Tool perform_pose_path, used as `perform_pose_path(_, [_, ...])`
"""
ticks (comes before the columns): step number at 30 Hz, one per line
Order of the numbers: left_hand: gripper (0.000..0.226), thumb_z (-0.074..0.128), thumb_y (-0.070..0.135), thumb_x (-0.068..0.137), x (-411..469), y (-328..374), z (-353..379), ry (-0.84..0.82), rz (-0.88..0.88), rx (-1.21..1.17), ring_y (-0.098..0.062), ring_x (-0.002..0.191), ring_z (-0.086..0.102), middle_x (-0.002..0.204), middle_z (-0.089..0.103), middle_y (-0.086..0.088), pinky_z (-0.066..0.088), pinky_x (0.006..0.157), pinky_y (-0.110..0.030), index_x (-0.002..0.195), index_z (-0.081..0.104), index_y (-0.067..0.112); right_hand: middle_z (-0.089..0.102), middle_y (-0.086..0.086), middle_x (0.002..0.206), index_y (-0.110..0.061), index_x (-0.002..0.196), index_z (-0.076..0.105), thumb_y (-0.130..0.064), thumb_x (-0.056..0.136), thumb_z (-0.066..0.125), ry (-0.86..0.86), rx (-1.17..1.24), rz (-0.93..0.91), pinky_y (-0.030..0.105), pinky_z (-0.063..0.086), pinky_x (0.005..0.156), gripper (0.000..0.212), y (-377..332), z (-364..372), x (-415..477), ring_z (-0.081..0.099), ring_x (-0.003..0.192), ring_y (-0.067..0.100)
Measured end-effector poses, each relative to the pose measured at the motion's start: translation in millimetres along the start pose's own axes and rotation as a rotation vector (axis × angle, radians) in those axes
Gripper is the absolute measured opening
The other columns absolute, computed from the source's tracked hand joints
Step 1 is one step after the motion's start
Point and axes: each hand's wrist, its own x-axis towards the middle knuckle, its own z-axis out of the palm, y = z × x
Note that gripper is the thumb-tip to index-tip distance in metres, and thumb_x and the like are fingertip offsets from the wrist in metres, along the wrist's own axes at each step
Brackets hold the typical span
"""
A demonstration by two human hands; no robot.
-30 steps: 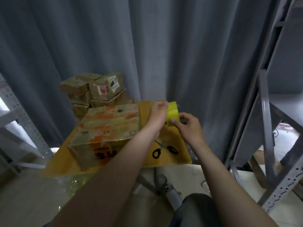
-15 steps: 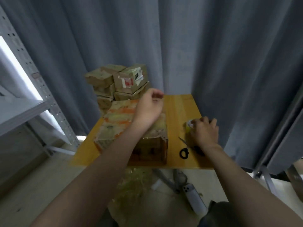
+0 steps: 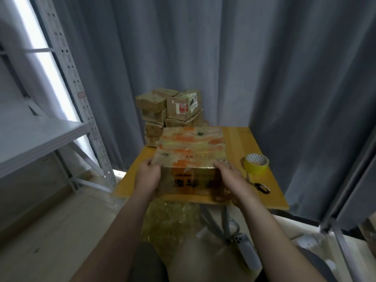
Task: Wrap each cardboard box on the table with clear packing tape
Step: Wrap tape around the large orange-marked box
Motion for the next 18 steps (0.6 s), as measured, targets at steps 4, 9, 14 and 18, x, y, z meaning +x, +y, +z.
perform_pose_path(4, [0.028,0.059,0.032,0.094,-19.3,12.8,-5.1,0.014,0.110,-0.070,-0.024,0.095,0.069,0.104,0.074,0.005,0.059,0.088,-0.052,0.120,0.071,0.034,0.057,0.003,0.141,-0.030,0.135,0.059,-0.069,0.066,0.059,0.089,0.085,-0.047,0.058,0.047,0.108,0.079,-9.0,-3.4,-27.7,0.055,0.127,0.032])
perform_pose_path(9, [0.034,0.059,0.021,0.098,-40.7,50.6,5.8,-0.022,0.261,-0.186,-0.014,0.096,0.067,0.109,0.070,0.010,0.059,0.092,-0.048,0.131,0.067,0.025,0.059,0.000,0.102,-0.023,0.114,0.059,-0.059,0.076,0.059,0.200,0.193,-0.214,0.043,0.049,0.072,0.052,-30.2,-29.7,-48.3,0.059,0.091,0.028])
perform_pose_path(14, [0.035,0.057,0.016,0.103,-32.7,91.7,49.7,-0.142,0.298,-0.288,-0.009,0.076,0.061,0.101,0.066,0.017,0.058,0.085,-0.051,0.137,0.061,0.021,0.063,-0.003,0.099,-0.025,0.111,0.068,-0.042,0.089,0.058,0.315,0.209,-0.371,0.041,0.047,0.077,0.029,-66.9,-78.0,-33.9,0.061,0.092,0.023])
perform_pose_path(18, [0.040,0.061,0.020,0.101,-2.2,114.9,100.7,-0.213,0.310,-0.293,-0.017,0.103,0.066,0.125,0.066,0.006,0.059,0.092,-0.051,0.141,0.058,0.022,0.054,-0.002,0.101,-0.021,0.122,0.065,-0.050,0.077,0.061,0.397,0.219,-0.361,0.037,0.043,0.069,0.054,-89.6,-111.1,14.2,0.052,0.089,0.023])
